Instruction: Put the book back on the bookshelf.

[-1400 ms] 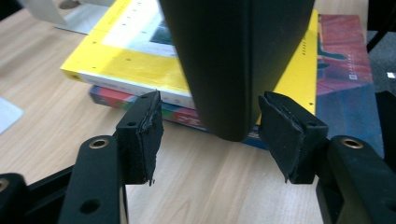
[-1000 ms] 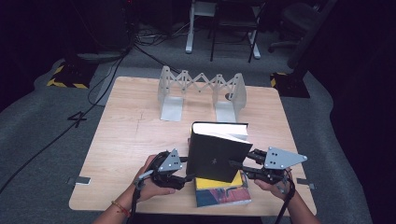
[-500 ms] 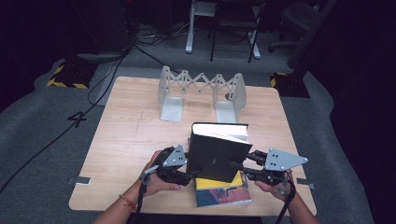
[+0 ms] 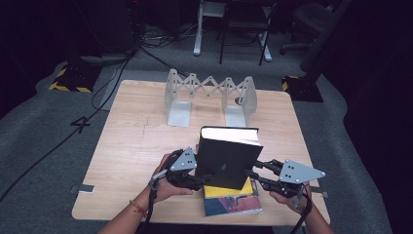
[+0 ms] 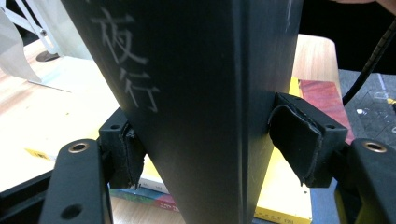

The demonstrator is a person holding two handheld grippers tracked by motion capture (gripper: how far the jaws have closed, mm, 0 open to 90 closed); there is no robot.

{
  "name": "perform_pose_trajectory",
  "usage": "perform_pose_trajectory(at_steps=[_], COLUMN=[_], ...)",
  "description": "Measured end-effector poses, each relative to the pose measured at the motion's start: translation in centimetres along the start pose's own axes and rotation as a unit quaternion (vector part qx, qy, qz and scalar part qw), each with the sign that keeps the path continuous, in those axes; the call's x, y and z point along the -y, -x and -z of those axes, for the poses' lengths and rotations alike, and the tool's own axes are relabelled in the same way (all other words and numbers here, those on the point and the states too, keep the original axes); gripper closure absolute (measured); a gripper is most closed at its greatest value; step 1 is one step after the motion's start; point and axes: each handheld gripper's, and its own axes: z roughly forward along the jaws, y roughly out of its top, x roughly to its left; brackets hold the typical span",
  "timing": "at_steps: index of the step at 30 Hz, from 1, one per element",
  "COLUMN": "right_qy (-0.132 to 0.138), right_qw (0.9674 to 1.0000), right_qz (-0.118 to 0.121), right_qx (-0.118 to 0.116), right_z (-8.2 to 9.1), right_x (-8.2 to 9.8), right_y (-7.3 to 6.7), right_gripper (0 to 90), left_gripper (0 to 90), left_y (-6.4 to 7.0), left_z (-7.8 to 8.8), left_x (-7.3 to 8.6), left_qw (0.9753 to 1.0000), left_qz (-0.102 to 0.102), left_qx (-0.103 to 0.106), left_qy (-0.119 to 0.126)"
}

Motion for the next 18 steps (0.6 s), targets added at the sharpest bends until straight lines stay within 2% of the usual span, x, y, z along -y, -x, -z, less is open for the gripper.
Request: perform_pose_trajectory(at_steps=[3, 7, 9, 13, 18], right_qy=[0.0, 0.0, -0.001, -0.009, -0.013], right_qw=[0.9999, 0.9994, 0.999, 0.9987, 0.9984], right_qz=[-0.009, -0.028, -0.041, -0.046, -0.051], right_qx=[0.004, 0.021, 0.02, 0.021, 0.019], right_z=[0.4, 0.5, 0.3, -0.4, -1.2], right_x=[0.5, 1.1, 1.3, 1.5, 1.5], right_y=[0.3, 0.6, 0.8, 0.7, 0.4], right_gripper=[63.5, 55.5, 49.9, 40.4, 38.1], left_gripper=[31.7, 36.0, 37.8, 41.8, 46.3], left_y=[0.0, 0.0, 0.2, 0.5, 0.9], left_z=[0.1, 0.3, 0.5, 0.9, 1.3], left_x=[0.0, 0.1, 0.2, 0.4, 0.4], left_qw=[1.0, 0.9999, 0.9998, 0.9994, 0.9989], left_qz=[-0.002, -0.004, -0.008, -0.014, -0.015], left_qx=[0.003, 0.01, 0.012, 0.026, 0.04], left_qy=[0.0, 0.006, 0.01, 0.014, 0.019])
